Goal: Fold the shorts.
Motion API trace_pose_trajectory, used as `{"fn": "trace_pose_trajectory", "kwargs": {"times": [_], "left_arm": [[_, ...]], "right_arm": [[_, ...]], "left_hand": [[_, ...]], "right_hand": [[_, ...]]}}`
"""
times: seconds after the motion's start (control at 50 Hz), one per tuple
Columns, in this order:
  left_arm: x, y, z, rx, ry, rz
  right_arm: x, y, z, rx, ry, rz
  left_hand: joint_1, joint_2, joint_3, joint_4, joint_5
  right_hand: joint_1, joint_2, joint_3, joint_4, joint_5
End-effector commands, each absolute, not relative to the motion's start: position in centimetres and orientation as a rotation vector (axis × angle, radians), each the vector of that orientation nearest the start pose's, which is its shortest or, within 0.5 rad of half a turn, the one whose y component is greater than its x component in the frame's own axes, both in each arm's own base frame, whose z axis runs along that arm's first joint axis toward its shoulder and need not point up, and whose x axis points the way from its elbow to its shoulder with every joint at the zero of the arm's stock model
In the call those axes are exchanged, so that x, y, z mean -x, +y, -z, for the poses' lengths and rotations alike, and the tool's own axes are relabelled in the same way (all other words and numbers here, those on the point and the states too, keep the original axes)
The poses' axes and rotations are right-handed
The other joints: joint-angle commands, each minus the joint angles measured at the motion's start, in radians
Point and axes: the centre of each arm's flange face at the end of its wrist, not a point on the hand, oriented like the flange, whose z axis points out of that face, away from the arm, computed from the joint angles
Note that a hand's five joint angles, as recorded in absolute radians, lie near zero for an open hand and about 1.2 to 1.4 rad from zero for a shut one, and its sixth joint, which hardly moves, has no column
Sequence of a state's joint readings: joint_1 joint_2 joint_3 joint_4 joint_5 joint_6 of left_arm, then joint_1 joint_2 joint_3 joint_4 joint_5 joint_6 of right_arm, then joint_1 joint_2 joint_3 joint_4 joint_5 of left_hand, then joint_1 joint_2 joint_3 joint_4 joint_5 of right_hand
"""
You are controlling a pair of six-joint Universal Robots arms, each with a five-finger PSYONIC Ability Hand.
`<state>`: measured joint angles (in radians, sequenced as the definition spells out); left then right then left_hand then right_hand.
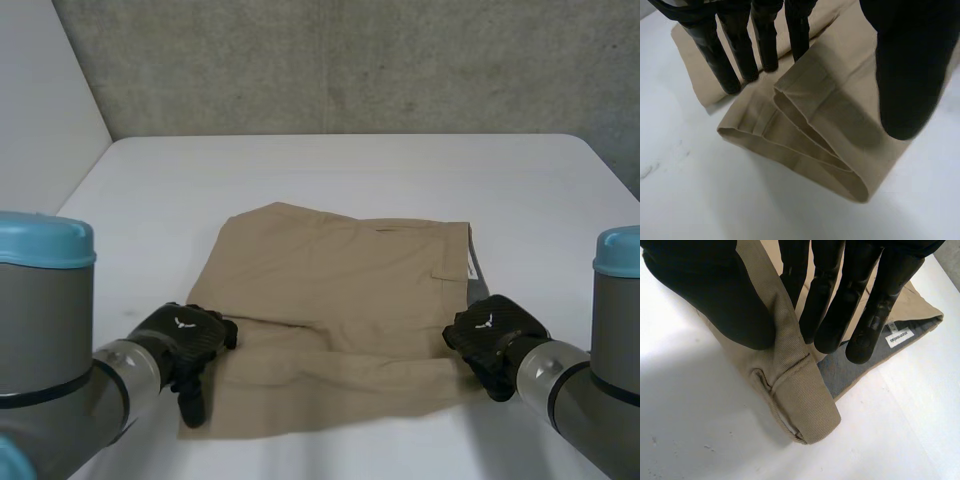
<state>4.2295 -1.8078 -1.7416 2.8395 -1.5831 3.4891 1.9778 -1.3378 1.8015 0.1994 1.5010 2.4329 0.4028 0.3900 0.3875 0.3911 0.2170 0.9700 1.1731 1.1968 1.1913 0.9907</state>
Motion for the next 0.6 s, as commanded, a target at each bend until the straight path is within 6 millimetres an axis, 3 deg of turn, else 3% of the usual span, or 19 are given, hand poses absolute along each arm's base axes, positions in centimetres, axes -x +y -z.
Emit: {"fn": "trace_pose_trajectory", "kwargs": {"times": [0.02,0.1,0.14,0.26,0.36,0.46,0.6], "left_arm": [[24.4,-18.4,-17.0,-1.164,2.655,1.329],[24.8,-19.2,-17.5,-1.151,2.620,1.418],[25.0,-19.6,-17.7,-1.141,2.604,1.458],[26.6,-22.9,-20.1,-1.082,2.458,1.739],[28.7,-27.3,-21.4,-1.025,2.358,1.895],[30.4,-31.0,-21.1,-1.003,2.292,1.979],[32.8,-36.1,-19.1,-0.989,2.051,2.125]], "right_arm": [[-23.1,-19.0,-17.1,1.568,2.421,1.412],[-23.2,-19.1,-17.2,1.567,2.415,1.423],[-23.3,-19.2,-17.3,1.565,2.409,1.434],[-24.2,-21.3,-18.7,1.532,2.342,1.613],[-26.0,-24.9,-20.1,1.473,2.223,1.864],[-27.7,-28.5,-20.2,1.423,2.124,2.042],[-30.1,-33.7,-18.3,1.365,1.980,2.267]], "left_hand": [[0.397,0.410,0.412,0.409,0.408],[0.887,0.899,0.902,0.898,0.898],[0.993,1.006,1.008,1.005,1.004],[0.994,1.006,1.009,1.005,1.005],[0.994,1.006,1.009,1.005,1.005],[0.994,1.006,1.009,1.005,1.005],[0.994,1.006,1.009,1.005,1.005]], "right_hand": [[0.426,0.223,0.199,0.205,0.231],[0.426,0.223,0.199,0.205,0.231],[0.426,0.223,0.199,0.205,0.231],[0.426,0.223,0.199,0.205,0.231],[0.426,0.223,0.199,0.205,0.231],[0.426,0.223,0.199,0.205,0.231],[0.426,0.223,0.199,0.205,0.231]]}}
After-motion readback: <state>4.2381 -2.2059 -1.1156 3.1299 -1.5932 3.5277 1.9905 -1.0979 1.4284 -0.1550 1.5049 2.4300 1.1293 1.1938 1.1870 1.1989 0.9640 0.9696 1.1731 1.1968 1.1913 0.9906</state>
